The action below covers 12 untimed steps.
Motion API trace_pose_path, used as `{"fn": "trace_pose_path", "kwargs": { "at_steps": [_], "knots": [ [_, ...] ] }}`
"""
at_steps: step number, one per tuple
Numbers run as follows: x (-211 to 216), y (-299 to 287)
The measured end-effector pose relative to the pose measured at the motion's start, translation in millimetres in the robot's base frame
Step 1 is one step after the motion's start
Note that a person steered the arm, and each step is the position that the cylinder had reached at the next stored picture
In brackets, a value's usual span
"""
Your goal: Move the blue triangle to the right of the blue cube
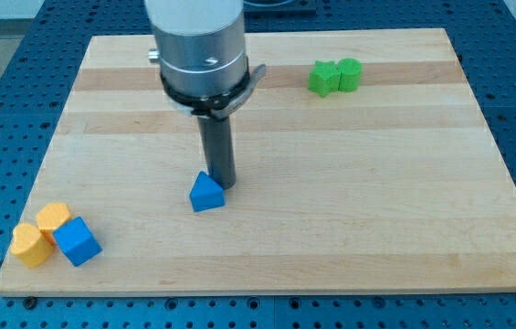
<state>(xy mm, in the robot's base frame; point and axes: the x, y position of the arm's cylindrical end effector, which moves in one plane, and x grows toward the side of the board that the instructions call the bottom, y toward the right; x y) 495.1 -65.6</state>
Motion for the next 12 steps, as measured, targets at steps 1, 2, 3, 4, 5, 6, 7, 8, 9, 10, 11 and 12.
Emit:
{"fn": "trace_pose_path", "kwargs": {
  "at_steps": [1,2,3,4,5,6,7,8,9,10,11,12],
  "knots": [
    [13,-21],
    [31,-29],
    [53,-29],
    [60,-39],
    [73,-46],
    [92,-40],
    [95,-11],
    [110,-8],
    [119,-50],
    [119,-75],
    [119,-50],
    [118,8]
  ]
}}
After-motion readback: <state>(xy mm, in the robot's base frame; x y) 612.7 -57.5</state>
